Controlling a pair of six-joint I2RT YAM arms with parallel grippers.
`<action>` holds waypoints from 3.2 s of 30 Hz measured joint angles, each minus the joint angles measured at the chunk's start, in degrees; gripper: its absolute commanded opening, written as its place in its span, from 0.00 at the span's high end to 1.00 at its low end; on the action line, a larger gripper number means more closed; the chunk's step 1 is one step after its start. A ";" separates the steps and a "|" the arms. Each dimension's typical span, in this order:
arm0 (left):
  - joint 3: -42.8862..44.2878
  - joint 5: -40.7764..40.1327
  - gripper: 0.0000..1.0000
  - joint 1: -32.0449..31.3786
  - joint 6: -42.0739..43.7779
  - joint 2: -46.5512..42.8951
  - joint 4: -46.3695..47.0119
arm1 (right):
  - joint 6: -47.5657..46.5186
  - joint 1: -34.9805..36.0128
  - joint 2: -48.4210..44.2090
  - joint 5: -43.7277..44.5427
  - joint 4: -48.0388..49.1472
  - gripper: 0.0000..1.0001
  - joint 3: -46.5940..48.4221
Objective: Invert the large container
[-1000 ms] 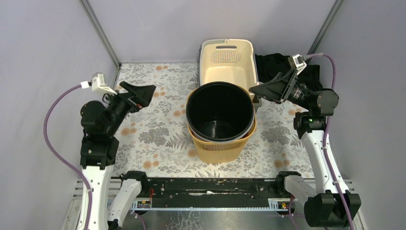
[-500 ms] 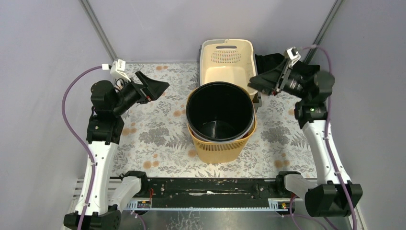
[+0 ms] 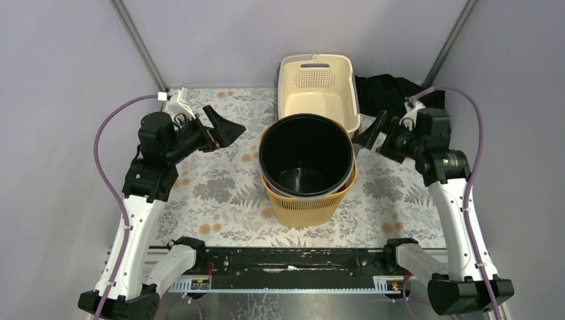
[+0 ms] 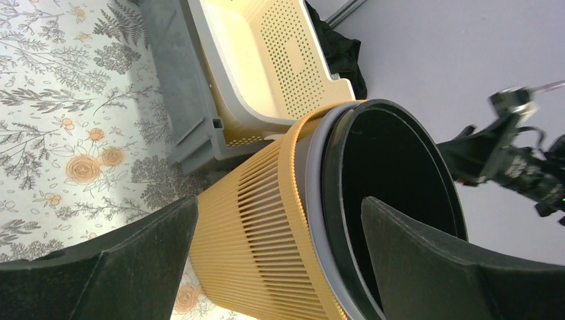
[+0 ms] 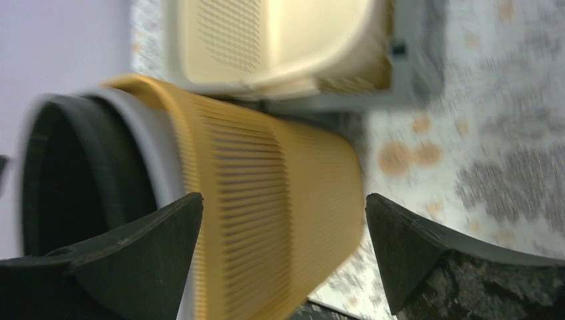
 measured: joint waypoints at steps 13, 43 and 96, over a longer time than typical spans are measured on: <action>-0.85 -1.36 0.00 -0.26 -0.17 -10.40 -6.99 | 2.80 0.02 -11.21 -1.07 -0.68 0.03 -24.57; -5.62 -2.27 0.00 -0.26 -0.87 -12.66 -10.88 | 29.07 16.06 -6.43 -19.74 36.41 0.05 -50.90; 15.89 -12.59 0.00 -0.26 5.01 -9.22 -23.85 | 9.57 65.20 8.00 23.85 50.62 0.08 -38.51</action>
